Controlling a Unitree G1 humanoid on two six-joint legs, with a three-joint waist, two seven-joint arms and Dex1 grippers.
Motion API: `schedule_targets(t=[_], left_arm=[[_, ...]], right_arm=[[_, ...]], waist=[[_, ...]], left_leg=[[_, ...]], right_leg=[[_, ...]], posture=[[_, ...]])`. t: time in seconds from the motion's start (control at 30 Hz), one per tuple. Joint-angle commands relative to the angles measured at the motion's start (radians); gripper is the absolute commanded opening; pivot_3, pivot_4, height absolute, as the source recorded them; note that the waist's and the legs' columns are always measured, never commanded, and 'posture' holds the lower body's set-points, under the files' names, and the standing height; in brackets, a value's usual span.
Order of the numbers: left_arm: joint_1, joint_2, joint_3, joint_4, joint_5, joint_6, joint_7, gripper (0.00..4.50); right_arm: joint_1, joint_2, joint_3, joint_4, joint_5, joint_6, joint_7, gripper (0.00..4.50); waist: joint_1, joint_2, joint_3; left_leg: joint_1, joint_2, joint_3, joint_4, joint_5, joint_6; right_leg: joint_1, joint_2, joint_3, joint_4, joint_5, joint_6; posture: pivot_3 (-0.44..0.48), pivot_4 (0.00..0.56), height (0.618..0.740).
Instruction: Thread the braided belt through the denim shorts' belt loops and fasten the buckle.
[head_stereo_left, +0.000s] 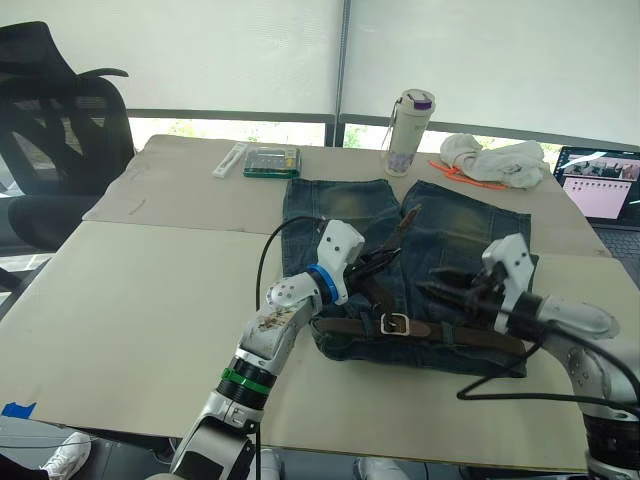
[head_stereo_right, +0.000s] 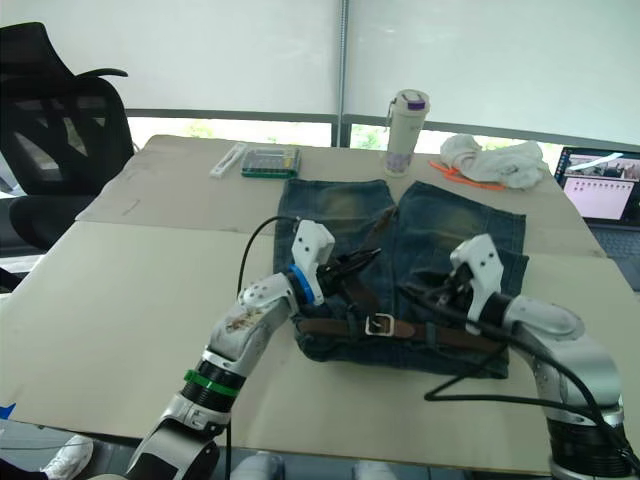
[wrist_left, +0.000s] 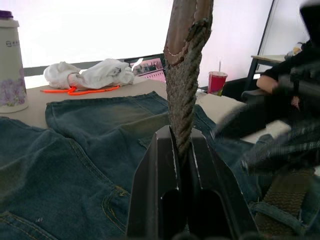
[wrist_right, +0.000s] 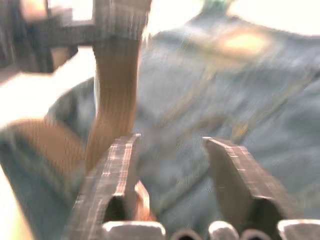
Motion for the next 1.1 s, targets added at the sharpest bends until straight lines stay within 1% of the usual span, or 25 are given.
schedule_targets(t=[0.03,0.1,0.17,0.3,0.37,0.5,0.67,0.7,0.77,0.9,1.0,1.07,1.1], left_arm=[[-0.031,-0.010,-0.018,0.015,0.050,-0.061,0.008,0.00],[-0.042,-0.012,-0.023,0.037,0.088,-0.080,0.032,0.00],[-0.048,-0.020,-0.023,0.054,0.116,-0.096,0.056,0.00],[-0.049,-0.027,-0.023,0.070,0.151,-0.115,0.084,0.00],[-0.046,-0.028,-0.028,0.074,0.171,-0.126,0.095,0.00],[-0.045,-0.022,-0.047,0.093,0.218,-0.176,0.108,0.00],[-0.047,-0.034,-0.047,0.113,0.235,-0.203,0.115,0.00],[-0.045,-0.037,-0.046,0.112,0.232,-0.203,0.113,0.00],[-0.042,-0.041,-0.042,0.110,0.224,-0.200,0.109,0.00],[-0.036,-0.040,-0.041,0.109,0.221,-0.202,0.103,0.00],[-0.029,-0.041,-0.039,0.105,0.206,-0.203,0.086,0.00],[-0.025,-0.043,-0.037,0.100,0.188,-0.198,0.064,0.00],[-0.024,-0.045,-0.034,0.098,0.178,-0.194,0.053,0.36]], right_arm=[[-0.040,0.031,-0.088,-0.068,0.135,0.079,-0.085,3.99],[-0.063,0.065,-0.120,-0.086,0.221,0.122,-0.137,4.46],[-0.103,0.110,-0.157,-0.095,0.320,0.169,-0.227,4.46],[-0.156,0.164,-0.178,-0.093,0.442,0.231,-0.386,4.46],[-0.167,0.188,-0.163,-0.086,0.473,0.259,-0.469,4.46],[-0.172,0.237,-0.138,-0.079,0.533,0.287,-0.590,4.46],[-0.199,0.321,-0.125,-0.043,0.569,0.270,-0.768,4.46],[-0.203,0.334,-0.130,-0.039,0.584,0.259,-0.790,3.94],[-0.204,0.342,-0.134,-0.038,0.607,0.251,-0.814,3.32],[-0.198,0.332,-0.129,-0.042,0.640,0.252,-0.839,1.84],[-0.191,0.326,-0.130,-0.043,0.658,0.247,-0.853,0.89],[-0.187,0.316,-0.128,-0.041,0.667,0.242,-0.861,0.17],[-0.186,0.310,-0.127,-0.039,0.670,0.241,-0.863,0.01]], waist=[[0.000,0.000,0.000],[0.001,0.000,0.000],[0.001,0.000,0.000],[0.001,0.001,0.000],[0.001,0.001,0.000],[0.000,0.001,0.000],[-0.001,0.001,0.000],[-0.002,0.002,0.000],[-0.001,0.002,0.000],[-0.001,0.002,0.000],[-0.003,0.002,0.000],[-0.004,0.002,0.000],[-0.004,0.002,0.000]], left_leg=[[0.000,0.000,0.000,0.000,0.000,0.000],[0.000,0.000,0.000,0.000,0.000,0.000],[-0.001,0.000,0.000,0.000,0.000,0.000],[-0.001,0.000,0.000,0.000,0.000,0.000],[0.000,0.000,0.000,0.000,0.000,0.000],[-0.001,0.000,0.000,0.000,0.000,0.000],[-0.001,0.000,0.000,0.000,0.000,0.000],[0.000,0.000,0.000,0.000,0.000,0.000],[-0.001,0.000,0.000,0.000,0.000,0.001],[-0.001,0.000,0.000,0.000,0.000,0.001],[-0.001,0.000,0.000,0.000,0.000,0.001],[0.000,0.000,0.000,0.000,0.000,0.001],[-0.001,0.000,0.000,0.000,0.001,0.001]], right_leg=[[0.000,0.000,0.000,0.000,0.000,0.000],[0.000,0.000,0.000,0.000,0.000,0.000],[0.000,0.000,0.000,0.000,0.000,0.000],[0.000,0.000,0.000,0.001,0.000,0.000],[0.000,0.000,0.000,0.001,0.000,0.000],[-0.001,0.000,0.000,0.002,0.000,0.000],[-0.001,0.000,0.000,0.003,0.000,0.000],[-0.001,0.000,0.000,0.003,0.000,0.000],[-0.001,0.000,0.000,0.003,0.000,0.000],[-0.001,0.000,0.000,0.003,0.000,0.000],[-0.001,0.000,0.000,0.004,0.000,0.000],[-0.001,0.000,0.000,0.004,0.000,0.000],[-0.001,0.000,0.000,0.004,0.000,0.000]], posture=[[0.000,0.150,0.737],[0.000,0.150,0.737],[0.000,0.150,0.737],[0.000,0.150,0.737],[0.000,0.150,0.737],[0.000,0.150,0.737],[0.000,0.150,0.737],[0.000,0.150,0.737],[0.000,0.150,0.737],[0.000,0.150,0.737],[0.000,0.150,0.737],[0.000,0.150,0.737],[0.000,0.150,0.737]])
